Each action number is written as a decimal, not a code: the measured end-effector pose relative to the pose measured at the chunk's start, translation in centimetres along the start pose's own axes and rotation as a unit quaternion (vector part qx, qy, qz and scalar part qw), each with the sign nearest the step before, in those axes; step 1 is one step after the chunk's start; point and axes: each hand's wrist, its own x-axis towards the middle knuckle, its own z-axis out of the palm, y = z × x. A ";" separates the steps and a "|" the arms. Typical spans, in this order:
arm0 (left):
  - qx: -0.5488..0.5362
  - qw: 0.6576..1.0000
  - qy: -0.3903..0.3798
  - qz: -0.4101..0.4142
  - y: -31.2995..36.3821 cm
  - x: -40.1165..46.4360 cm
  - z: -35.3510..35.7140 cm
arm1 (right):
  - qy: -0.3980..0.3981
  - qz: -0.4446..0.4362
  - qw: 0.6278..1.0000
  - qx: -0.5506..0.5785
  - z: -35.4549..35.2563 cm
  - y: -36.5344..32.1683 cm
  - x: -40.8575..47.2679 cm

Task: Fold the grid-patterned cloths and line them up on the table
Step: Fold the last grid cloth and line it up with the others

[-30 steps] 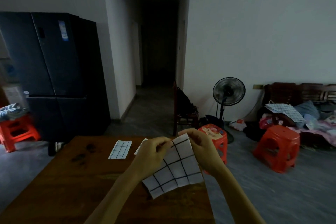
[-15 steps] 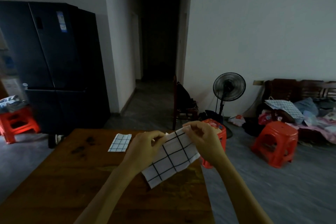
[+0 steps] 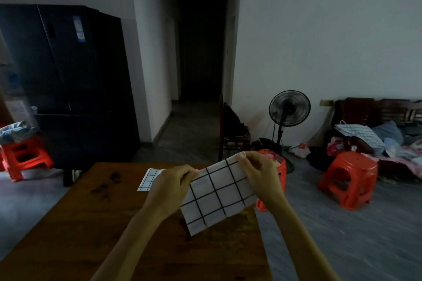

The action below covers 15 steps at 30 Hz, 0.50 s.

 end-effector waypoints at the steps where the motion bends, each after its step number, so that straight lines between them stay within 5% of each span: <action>1: -0.002 1.000 0.005 -0.002 -0.1 -0.1 0.1 | -0.005 -0.010 1.000 -0.013 0.0 0.0 -0.1; 15: -0.087 0.994 0.032 0.050 2.2 0.6 2.6 | -0.107 -0.053 0.993 -0.023 2.1 -1.1 -0.8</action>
